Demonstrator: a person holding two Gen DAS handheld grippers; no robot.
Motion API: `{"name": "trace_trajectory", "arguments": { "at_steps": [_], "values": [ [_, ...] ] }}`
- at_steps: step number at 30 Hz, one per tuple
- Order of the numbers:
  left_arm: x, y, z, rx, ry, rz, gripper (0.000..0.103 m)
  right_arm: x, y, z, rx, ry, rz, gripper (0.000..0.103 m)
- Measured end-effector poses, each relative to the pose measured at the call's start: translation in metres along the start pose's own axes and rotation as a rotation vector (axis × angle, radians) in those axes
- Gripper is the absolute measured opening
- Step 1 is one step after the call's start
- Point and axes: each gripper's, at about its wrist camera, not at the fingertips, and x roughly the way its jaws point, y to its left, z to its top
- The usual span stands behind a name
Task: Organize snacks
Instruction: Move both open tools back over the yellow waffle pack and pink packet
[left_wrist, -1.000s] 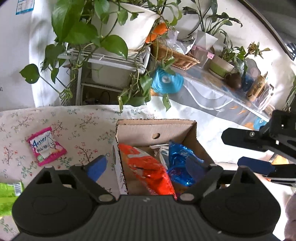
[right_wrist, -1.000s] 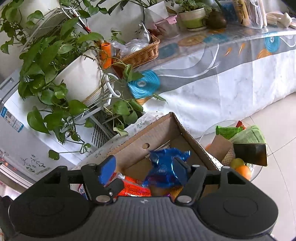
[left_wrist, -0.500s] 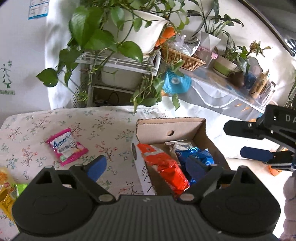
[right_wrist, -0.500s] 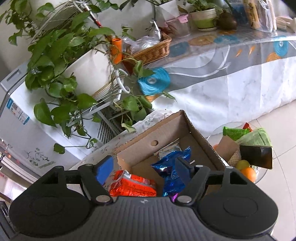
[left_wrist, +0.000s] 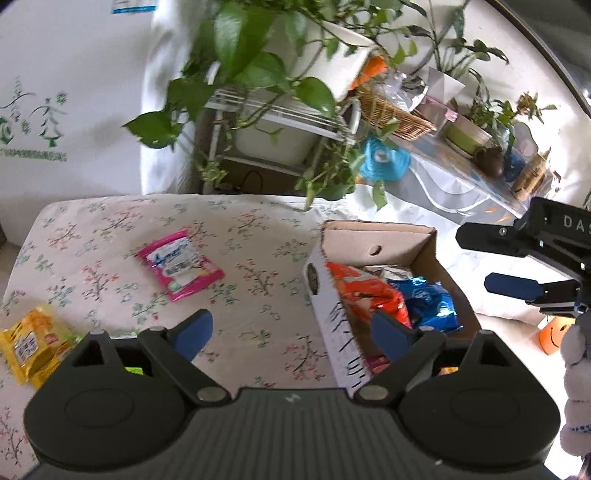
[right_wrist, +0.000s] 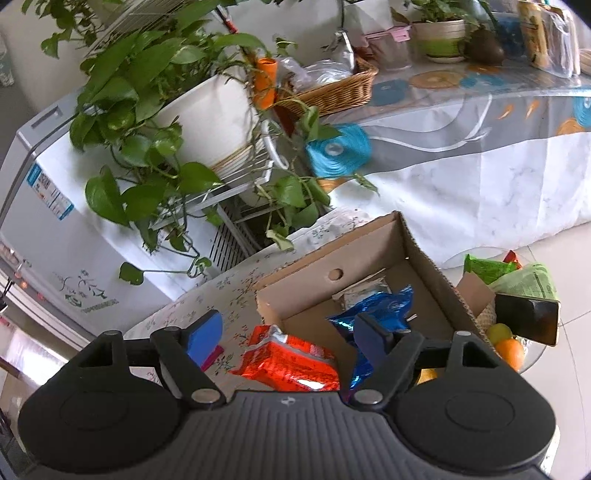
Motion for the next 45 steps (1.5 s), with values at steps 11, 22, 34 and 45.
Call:
{"name": "trace_trajectory", "arguments": {
  "at_steps": [11, 22, 34, 45],
  "values": [
    [-0.021, 0.045, 0.007, -0.067, -0.024, 0.086, 0.092, 0.014, 0.029, -0.006, -0.068, 0.023, 0.035, 0.084],
    [-0.050, 0.102, 0.035, -0.124, -0.051, 0.223, 0.093, 0.037, 0.071, -0.014, -0.133, 0.063, 0.101, 0.085],
    [-0.051, 0.167, 0.025, -0.218, 0.003, 0.301, 0.094, 0.066, 0.102, -0.030, -0.180, 0.128, 0.123, 0.085],
    [-0.001, 0.215, 0.000, -0.390, 0.125, 0.329, 0.096, 0.093, 0.125, -0.048, -0.266, 0.200, 0.127, 0.086]
  ]
}}
